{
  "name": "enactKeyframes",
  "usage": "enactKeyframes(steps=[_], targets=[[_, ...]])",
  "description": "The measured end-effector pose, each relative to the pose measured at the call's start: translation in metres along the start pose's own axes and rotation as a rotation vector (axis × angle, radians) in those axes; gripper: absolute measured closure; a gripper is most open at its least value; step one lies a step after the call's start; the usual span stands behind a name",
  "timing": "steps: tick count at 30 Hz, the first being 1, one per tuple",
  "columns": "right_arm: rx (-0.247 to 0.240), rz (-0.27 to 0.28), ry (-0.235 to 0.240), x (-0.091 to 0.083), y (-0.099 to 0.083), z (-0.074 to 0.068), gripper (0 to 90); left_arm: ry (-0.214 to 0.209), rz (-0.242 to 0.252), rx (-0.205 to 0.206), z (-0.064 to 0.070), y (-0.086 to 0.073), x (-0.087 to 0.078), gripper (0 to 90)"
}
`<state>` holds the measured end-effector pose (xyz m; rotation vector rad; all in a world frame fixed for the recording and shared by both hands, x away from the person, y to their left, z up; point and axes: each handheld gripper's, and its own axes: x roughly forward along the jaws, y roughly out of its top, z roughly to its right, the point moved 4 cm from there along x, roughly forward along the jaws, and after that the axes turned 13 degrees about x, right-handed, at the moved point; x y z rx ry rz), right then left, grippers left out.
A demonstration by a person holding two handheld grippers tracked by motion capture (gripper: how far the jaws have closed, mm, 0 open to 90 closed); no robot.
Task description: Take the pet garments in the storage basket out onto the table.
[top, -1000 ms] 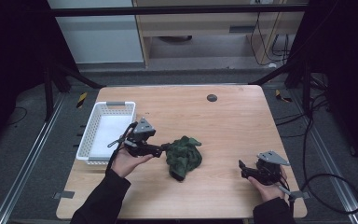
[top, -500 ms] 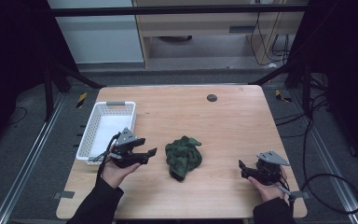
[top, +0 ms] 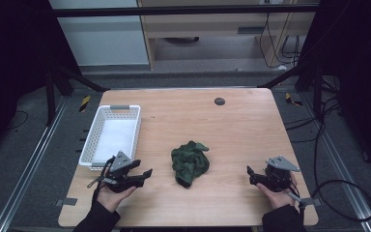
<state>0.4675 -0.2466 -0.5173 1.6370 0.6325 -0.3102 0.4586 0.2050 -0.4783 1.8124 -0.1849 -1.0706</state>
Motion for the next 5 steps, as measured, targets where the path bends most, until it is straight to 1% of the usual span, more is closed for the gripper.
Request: enactKeyframes(steps=[1, 4, 5], targets=[[0.000, 0.000, 0.000, 0.0000, 0.0000, 0.0000, 10.8, 0.000, 0.000, 0.000, 0.0000, 0.0000, 0.0000, 38.0], [-0.001, 0.000, 0.001, 0.0000, -0.0001, -0.0003, 10.7, -0.004, -0.011, -0.001, 0.0023, -0.0092, -0.0028, 36.8], [-0.001, 0.000, 0.001, 0.0000, -0.0001, -0.0003, 10.7, -0.004, -0.011, -0.001, 0.0023, -0.0092, -0.0028, 36.5]])
